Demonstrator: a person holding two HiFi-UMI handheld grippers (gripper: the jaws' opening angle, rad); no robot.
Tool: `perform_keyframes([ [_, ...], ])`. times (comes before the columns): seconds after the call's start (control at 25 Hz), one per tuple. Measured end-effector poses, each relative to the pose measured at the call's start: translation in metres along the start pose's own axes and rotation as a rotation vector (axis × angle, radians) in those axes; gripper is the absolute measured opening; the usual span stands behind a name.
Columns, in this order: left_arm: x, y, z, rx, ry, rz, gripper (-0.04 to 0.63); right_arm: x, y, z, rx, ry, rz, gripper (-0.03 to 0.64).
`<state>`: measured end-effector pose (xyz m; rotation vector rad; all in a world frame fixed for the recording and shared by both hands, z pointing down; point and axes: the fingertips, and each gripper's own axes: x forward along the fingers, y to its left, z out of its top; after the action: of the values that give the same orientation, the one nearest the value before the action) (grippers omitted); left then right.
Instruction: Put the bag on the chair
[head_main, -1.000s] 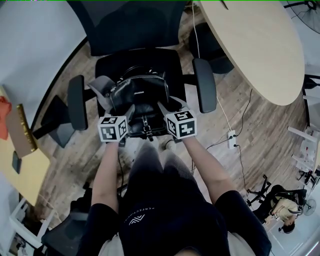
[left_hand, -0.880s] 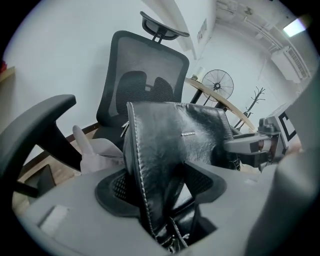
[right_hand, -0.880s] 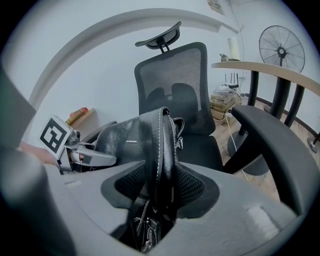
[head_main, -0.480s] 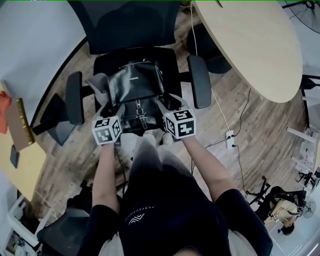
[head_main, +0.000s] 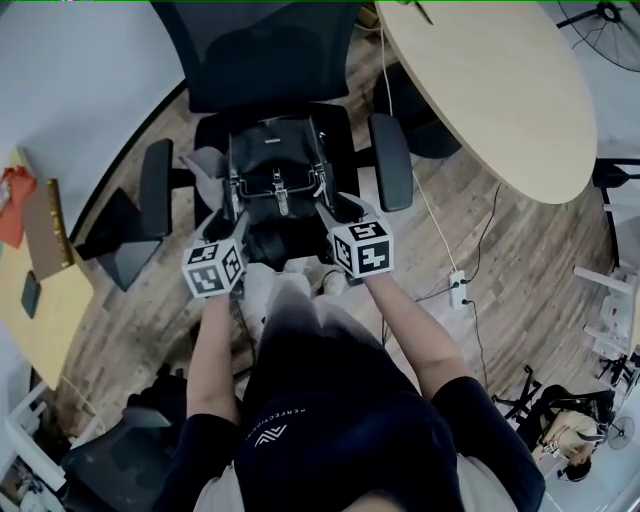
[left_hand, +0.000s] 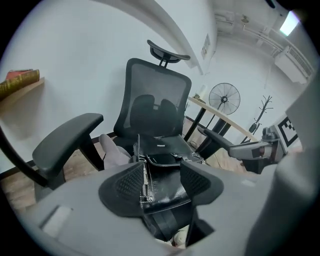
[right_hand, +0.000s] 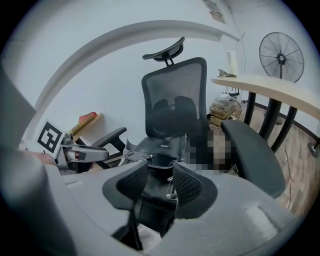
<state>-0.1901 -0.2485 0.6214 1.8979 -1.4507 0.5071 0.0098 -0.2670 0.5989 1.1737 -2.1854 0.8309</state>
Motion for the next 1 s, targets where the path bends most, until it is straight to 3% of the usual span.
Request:
perform_keyframes([
  [0.48,-0.052,-0.033,0.019,-0.024,-0.095,0.020,0.015,-0.047,-0.002,0.016,0.029,-0.095,-0.023,0.003],
  [1.0,-0.087,-0.056,0.037,-0.011,-0.137,0.016,0.015,-0.070,0.010,0.026,0.005,-0.120,-0.011,0.002],
])
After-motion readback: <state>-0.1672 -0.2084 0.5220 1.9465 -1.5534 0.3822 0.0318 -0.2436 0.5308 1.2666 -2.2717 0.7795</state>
